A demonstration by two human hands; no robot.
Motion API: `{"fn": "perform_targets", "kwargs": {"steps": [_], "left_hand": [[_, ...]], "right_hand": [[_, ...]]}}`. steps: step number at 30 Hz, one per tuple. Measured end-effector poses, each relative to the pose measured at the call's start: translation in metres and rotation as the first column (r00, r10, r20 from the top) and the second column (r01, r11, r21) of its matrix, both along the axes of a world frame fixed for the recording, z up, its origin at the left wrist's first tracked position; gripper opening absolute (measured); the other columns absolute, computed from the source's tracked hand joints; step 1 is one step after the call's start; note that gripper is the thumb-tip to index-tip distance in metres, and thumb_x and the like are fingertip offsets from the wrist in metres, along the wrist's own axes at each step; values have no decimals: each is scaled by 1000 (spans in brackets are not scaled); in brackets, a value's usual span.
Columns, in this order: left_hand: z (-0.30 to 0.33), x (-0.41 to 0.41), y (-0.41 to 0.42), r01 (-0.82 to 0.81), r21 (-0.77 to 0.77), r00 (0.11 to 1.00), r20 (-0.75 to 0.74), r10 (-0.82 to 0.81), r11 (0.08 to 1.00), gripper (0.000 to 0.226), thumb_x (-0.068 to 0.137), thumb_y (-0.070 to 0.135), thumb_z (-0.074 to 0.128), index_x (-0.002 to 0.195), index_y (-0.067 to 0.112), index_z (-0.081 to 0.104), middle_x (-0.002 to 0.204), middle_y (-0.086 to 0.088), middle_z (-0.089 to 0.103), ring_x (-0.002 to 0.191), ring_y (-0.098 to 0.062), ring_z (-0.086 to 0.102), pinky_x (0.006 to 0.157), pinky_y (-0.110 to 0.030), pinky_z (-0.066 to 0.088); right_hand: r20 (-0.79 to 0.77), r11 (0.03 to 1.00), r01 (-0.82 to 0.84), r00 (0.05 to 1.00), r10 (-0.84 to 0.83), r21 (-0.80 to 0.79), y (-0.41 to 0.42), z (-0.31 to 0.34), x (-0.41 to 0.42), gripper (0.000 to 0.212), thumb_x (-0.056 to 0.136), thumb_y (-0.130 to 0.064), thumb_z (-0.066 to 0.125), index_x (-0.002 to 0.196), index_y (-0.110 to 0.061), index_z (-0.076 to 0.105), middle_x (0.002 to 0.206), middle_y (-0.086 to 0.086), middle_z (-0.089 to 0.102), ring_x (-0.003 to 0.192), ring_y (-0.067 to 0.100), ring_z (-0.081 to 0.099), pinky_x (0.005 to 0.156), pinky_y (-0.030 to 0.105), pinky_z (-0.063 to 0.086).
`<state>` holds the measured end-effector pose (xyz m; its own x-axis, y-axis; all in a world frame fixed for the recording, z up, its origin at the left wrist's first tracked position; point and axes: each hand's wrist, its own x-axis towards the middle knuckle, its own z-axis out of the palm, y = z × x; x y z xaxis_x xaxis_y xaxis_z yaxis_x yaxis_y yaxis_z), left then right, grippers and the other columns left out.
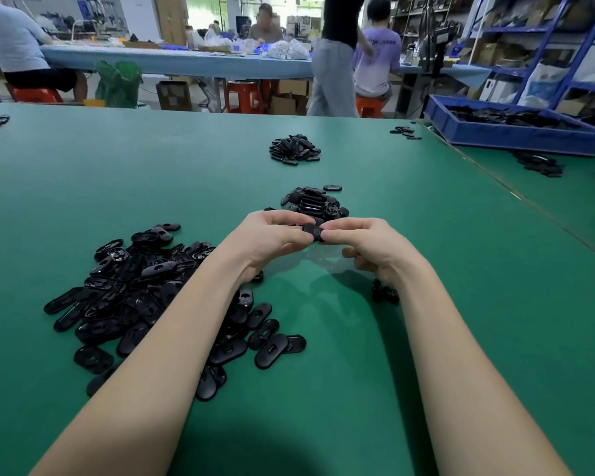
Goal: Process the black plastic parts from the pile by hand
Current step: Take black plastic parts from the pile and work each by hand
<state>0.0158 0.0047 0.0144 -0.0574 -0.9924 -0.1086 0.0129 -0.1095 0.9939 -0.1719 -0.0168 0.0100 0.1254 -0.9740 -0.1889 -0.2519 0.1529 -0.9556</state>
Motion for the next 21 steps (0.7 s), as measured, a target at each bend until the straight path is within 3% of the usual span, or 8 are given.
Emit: {"fn": "perform_targets", "kwargs": {"steps": [4,8,12,14,18,21], "left_hand": [[-2,-1,-1,-37,-2,999,-6,37,999,22,82,-11,70,90,10,74,75,-3,74,72,-9,70,70,-16,56],[-1,-1,0,-44,-2,998,-40,44,999,22,82,-12,71,94,7,73,84,-7,76,76,-11,73,71,-16,56],[-2,-1,0,-33,-11,999,-14,33,999,23,81,-10,72,95,8,74,79,-3,76,76,-11,73,75,-17,57],[-3,-1,0,-30,-16,999,22,31,999,23,81,-8,73,92,11,76,78,-2,76,77,-11,72,80,-19,58],[-4,-1,0,-21,-15,998,52,22,1000,22,80,-7,74,91,12,76,78,-1,76,77,-10,71,79,-19,58],[-3,-1,-1,-48,-16,998,50,49,999,21,79,-7,76,88,12,76,74,1,72,73,-11,70,78,-18,58]], "right_hand": [[-70,972,-24,998,8,-234,0,8,0,18,88,-6,72,92,-22,78,86,-2,75,52,-4,53,47,7,37],[-176,934,-82,984,21,-347,2,17,2,15,84,-12,75,88,-25,80,84,-5,78,78,2,69,72,13,53],[-324,920,-115,946,-13,-375,3,19,9,10,80,-21,80,82,-30,79,76,-12,76,64,-10,62,52,4,41],[-348,922,-107,937,-31,-371,2,19,9,8,80,-23,82,80,-30,78,76,-11,76,59,-11,59,49,3,36],[-305,954,-117,952,29,-275,3,19,5,5,81,-24,82,83,-27,78,78,-7,76,59,-3,59,53,8,40],[-222,970,-104,974,55,-219,5,18,2,4,85,-19,78,87,-22,78,74,-4,68,47,-3,49,47,9,36]]}}
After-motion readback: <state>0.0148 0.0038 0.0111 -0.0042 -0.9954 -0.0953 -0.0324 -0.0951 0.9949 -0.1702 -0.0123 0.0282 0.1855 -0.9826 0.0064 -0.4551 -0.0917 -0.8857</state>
